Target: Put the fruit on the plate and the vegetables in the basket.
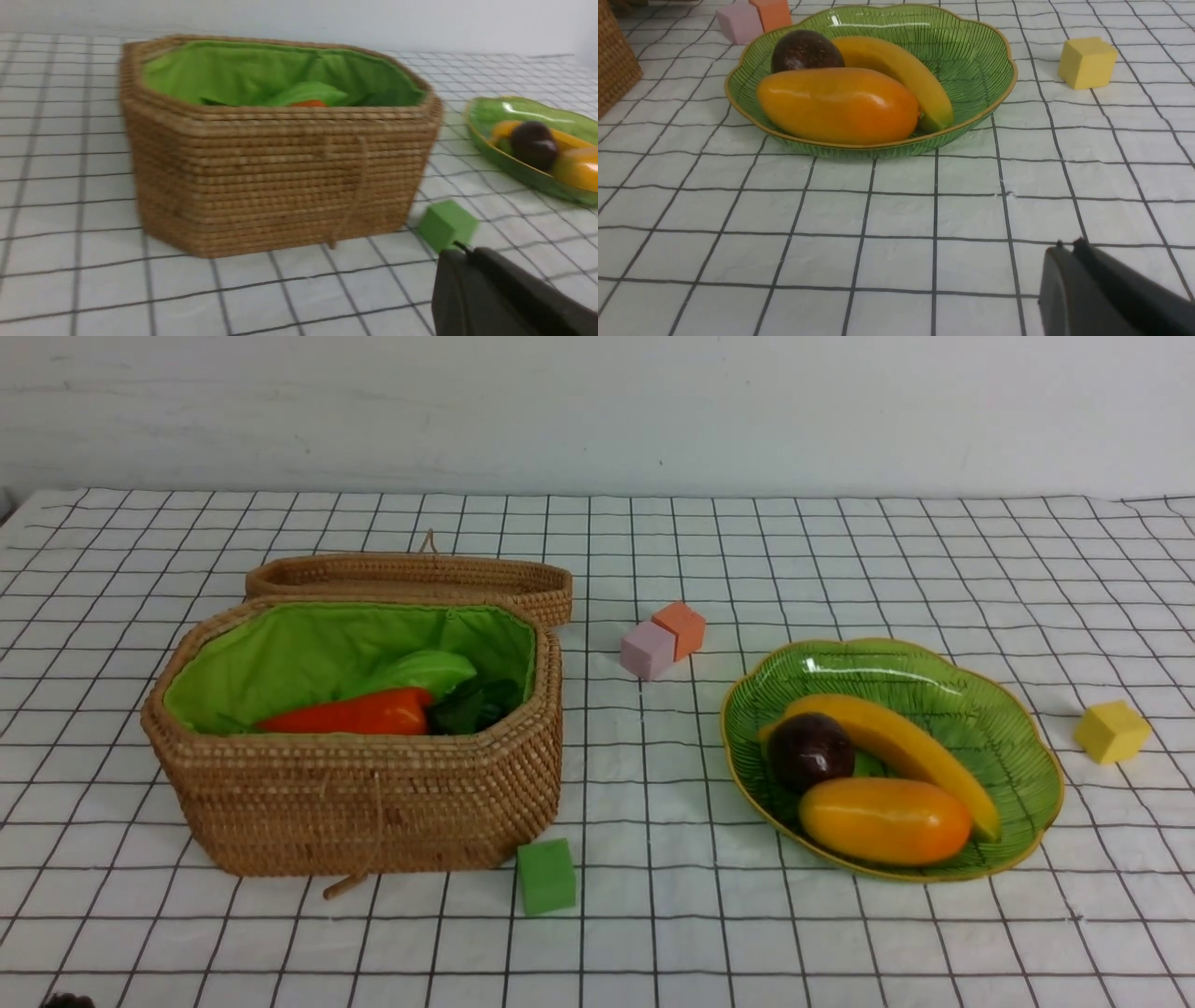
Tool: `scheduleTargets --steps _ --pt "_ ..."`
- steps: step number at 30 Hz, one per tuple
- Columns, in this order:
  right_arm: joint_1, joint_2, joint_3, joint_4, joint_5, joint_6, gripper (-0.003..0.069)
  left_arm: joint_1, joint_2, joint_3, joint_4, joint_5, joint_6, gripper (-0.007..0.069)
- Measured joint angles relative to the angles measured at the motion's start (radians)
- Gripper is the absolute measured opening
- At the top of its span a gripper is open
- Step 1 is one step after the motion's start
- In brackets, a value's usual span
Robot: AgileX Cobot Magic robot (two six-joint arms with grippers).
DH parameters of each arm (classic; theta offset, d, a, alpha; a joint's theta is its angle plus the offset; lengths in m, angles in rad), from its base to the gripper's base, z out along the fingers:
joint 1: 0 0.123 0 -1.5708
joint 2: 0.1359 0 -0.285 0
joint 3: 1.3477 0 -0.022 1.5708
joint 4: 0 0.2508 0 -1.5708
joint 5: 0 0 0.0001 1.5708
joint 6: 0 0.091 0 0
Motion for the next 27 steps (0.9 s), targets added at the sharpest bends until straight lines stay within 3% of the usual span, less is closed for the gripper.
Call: scheduleTargets --steps 3,8,13,27 --pt "0.0 0.0 0.0 0.001 0.0 0.0 0.0032 0.161 0.0 0.04 -0.152 -0.032 0.124 -0.0013" --pt "0.0 0.0 -0.001 0.001 0.0 0.0 0.0036 0.289 0.0 0.08 -0.339 0.021 0.256 -0.0013" --pt "0.0 0.0 -0.001 0.001 0.001 0.0 0.0042 0.299 0.0 0.086 -0.36 0.09 0.257 -0.0013" --pt "0.0 0.0 -0.001 0.001 0.002 0.0 0.0064 0.299 0.0 0.086 -0.364 0.089 0.256 -0.0013"
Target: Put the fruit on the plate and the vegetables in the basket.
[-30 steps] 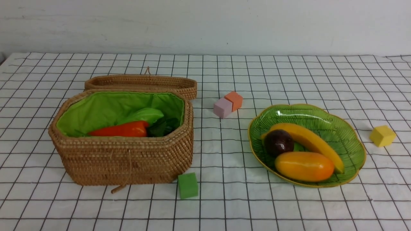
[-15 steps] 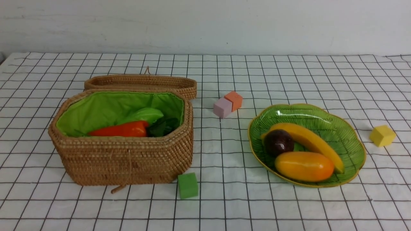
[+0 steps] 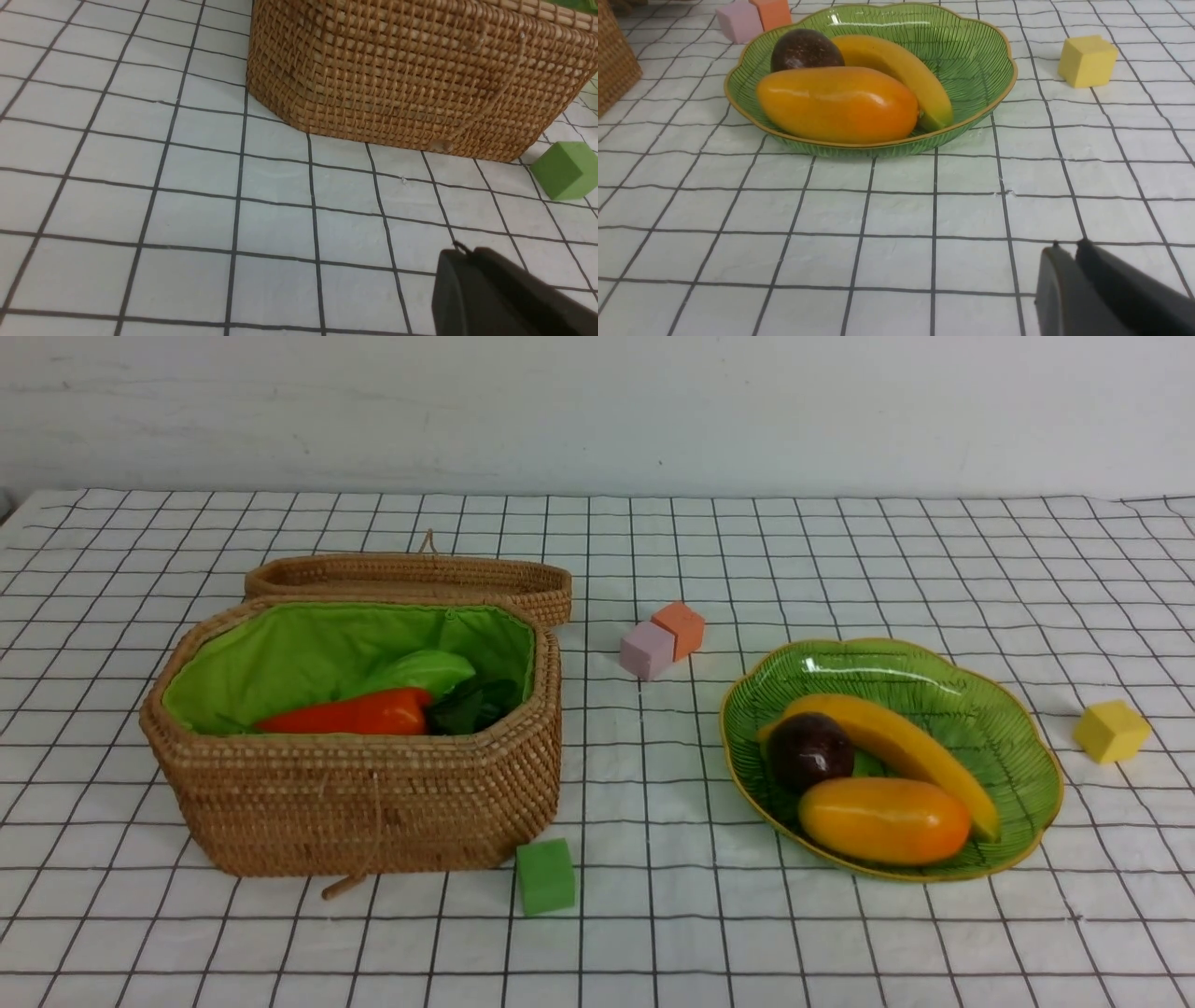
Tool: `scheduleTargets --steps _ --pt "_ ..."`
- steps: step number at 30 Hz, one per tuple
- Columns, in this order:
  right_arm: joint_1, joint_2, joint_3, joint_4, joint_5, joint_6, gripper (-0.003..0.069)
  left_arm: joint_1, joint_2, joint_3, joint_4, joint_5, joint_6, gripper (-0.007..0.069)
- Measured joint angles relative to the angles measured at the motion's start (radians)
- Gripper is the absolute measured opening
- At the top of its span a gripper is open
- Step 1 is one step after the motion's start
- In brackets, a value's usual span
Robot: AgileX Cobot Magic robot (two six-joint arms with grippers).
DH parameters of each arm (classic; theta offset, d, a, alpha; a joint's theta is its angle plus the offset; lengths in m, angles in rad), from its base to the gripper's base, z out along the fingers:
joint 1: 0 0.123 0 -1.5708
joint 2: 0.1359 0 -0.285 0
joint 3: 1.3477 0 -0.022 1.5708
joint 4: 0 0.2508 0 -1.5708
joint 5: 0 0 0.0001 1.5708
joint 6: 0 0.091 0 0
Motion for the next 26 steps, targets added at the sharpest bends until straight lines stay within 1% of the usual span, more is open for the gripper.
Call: scheduleTargets --steps 26 --pt "0.0 0.0 0.0 0.0 0.0 0.0 0.0099 0.0 0.0 0.0 0.0 0.0 0.0 -0.0011"
